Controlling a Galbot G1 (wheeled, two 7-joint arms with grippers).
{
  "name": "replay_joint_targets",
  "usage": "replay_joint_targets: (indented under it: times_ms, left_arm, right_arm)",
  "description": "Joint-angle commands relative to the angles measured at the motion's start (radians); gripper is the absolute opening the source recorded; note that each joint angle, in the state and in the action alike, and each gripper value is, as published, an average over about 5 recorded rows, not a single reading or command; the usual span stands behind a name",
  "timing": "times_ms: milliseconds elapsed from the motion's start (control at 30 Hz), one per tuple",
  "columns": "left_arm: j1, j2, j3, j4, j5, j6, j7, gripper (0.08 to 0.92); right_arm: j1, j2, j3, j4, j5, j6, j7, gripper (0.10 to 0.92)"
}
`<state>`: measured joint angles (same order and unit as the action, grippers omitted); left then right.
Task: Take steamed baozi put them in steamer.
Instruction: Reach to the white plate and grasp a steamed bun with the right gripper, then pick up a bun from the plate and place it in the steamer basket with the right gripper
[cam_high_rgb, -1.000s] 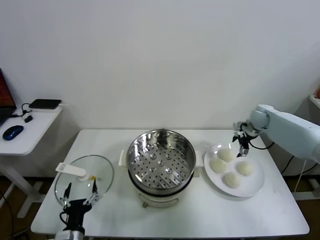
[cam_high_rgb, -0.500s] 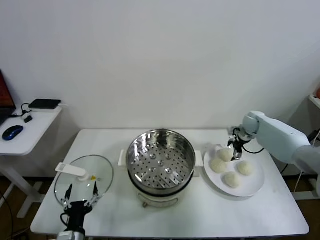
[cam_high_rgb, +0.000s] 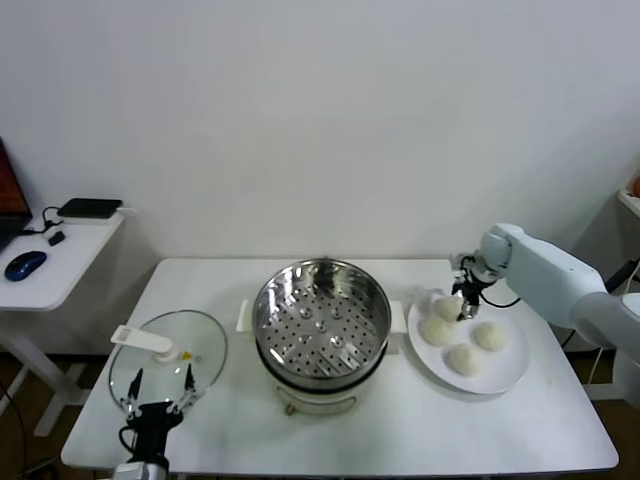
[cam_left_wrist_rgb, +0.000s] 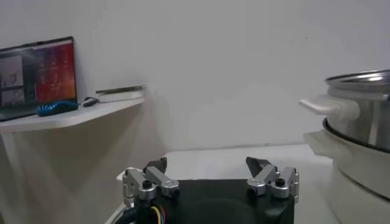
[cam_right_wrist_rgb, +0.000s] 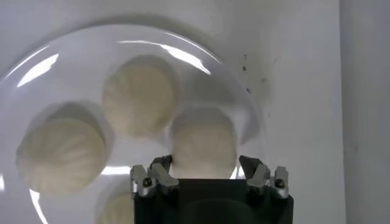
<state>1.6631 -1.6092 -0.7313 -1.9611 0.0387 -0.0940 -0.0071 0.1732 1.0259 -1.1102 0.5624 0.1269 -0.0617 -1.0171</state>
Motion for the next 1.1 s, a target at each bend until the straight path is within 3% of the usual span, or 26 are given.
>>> replay_joint_targets:
  times_ms: [33, 267, 500, 833, 1100]
  left_arm:
    - [0.000, -0.025, 0.001, 0.002, 0.004, 0.001, 0.000, 0.823]
    - [-0.001, -0.021, -0.002, 0.002, 0.002, 0.001, -0.003, 0.823]
    - [0.000, -0.017, -0.008, 0.002, 0.002, 0.000, -0.009, 0.823]
    - [0.004, -0.011, -0.011, -0.010, 0.003, 0.000, -0.010, 0.823]
    - [0.005, -0.010, -0.008, -0.007, 0.011, -0.007, -0.020, 0.823]
  right_arm:
    - [-0.009, 0.014, 0.006, -0.016, -0.008, 0.002, -0.005, 0.723]
    - [-0.005, 0.017, 0.000, -0.012, -0.008, 0.002, -0.010, 0.612]
    - [0.040, -0.017, -0.059, 0.059, 0.022, -0.009, -0.015, 0.586]
    - [0.434, -0.173, -0.411, 0.504, 0.286, -0.060, -0.024, 0.583]
    - [0.742, -0.138, -0.515, 0.741, 0.395, 0.108, -0.034, 0.586]
